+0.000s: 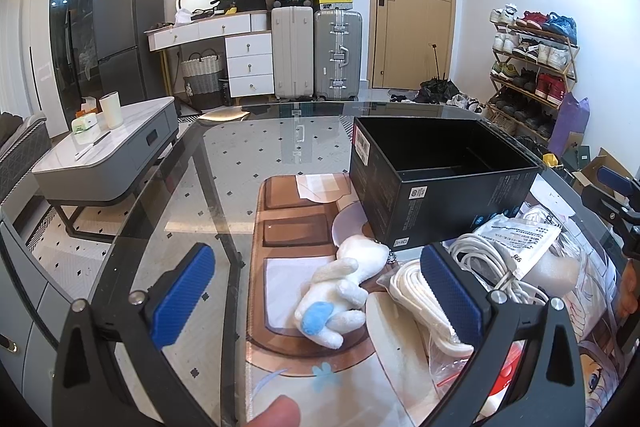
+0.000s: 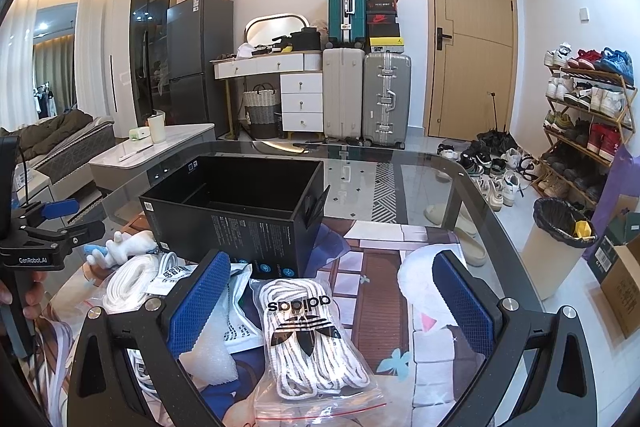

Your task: Organize soft objects

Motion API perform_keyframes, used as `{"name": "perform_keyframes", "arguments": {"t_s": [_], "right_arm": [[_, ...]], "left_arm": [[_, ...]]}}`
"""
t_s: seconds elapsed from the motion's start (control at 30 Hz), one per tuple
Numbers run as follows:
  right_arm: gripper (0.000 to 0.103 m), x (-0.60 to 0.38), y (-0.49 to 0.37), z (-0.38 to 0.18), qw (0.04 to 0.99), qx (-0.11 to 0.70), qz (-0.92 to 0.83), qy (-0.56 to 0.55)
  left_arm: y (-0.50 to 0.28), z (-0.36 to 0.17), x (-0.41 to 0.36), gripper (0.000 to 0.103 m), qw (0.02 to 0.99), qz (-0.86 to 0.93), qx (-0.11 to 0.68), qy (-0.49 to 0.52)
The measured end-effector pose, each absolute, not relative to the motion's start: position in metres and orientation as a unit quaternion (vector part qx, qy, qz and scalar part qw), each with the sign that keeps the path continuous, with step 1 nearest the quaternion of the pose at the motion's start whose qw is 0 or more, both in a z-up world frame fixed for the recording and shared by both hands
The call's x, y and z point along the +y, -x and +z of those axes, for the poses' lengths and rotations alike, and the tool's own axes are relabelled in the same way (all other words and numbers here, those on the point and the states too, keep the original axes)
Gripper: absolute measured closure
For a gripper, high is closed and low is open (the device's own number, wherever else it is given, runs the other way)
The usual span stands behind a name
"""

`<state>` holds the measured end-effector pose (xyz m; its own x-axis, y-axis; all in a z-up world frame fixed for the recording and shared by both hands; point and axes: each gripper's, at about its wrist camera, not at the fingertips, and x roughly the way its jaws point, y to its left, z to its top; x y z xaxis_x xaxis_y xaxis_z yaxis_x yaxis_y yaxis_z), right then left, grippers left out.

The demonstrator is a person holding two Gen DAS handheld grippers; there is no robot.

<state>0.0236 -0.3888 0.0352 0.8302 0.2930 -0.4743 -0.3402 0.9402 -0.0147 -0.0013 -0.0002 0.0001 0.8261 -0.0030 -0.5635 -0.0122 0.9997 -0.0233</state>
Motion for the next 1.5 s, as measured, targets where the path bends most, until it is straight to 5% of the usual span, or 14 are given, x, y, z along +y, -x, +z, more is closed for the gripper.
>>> {"name": "perform_keyframes", "arguments": {"t_s": [1.5], "right_arm": [[0.000,-0.355,-0.015,0.027,0.914,0.322,0.231,0.083]], "left_arm": [[0.006,0.008,-0.005,0.000,0.936,-0.043,0.348,0.020]]}}
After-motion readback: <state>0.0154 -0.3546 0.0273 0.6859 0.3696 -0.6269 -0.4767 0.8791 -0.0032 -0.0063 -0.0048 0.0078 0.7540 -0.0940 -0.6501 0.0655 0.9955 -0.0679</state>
